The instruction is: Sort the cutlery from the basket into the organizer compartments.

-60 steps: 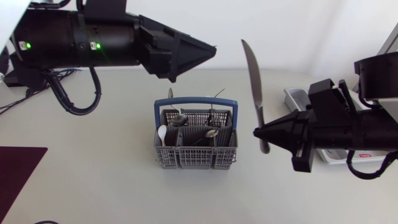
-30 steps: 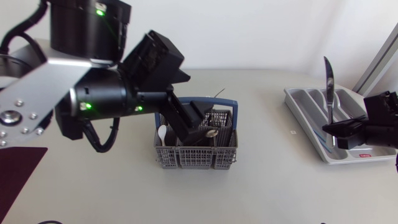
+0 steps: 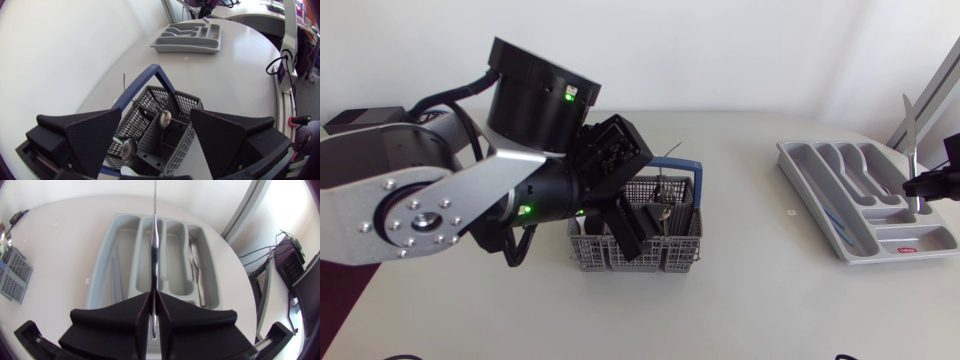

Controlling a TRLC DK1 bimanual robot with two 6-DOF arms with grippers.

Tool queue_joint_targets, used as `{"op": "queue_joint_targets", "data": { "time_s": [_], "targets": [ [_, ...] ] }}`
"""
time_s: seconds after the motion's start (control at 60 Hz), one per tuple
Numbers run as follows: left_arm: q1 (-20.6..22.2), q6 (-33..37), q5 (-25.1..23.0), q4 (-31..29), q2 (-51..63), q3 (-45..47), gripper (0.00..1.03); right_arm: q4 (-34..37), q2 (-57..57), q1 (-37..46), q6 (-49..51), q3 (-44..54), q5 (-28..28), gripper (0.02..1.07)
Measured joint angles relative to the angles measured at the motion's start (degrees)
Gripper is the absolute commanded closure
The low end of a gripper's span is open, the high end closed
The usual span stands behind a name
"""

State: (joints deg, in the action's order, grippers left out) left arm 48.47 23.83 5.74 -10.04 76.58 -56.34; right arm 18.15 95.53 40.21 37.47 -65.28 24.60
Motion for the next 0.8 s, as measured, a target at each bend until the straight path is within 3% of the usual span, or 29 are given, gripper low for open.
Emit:
{"op": "queue_joint_targets", "data": {
  "time_s": [0.283, 0.8],
  "targets": [
    [0.15, 0.04, 0.26, 0.00, 0.15, 0.17, 0.09, -0.68, 15.54, 0.79, -3.34, -15.65, -8.26, 1.01],
    [1.86, 0.04, 0.76, -0.46, 0.22, 1.40, 0.10, -4.11, 28.17, -1.22, -5.99, -24.44, -18.60, 1.01]
  ]
}}
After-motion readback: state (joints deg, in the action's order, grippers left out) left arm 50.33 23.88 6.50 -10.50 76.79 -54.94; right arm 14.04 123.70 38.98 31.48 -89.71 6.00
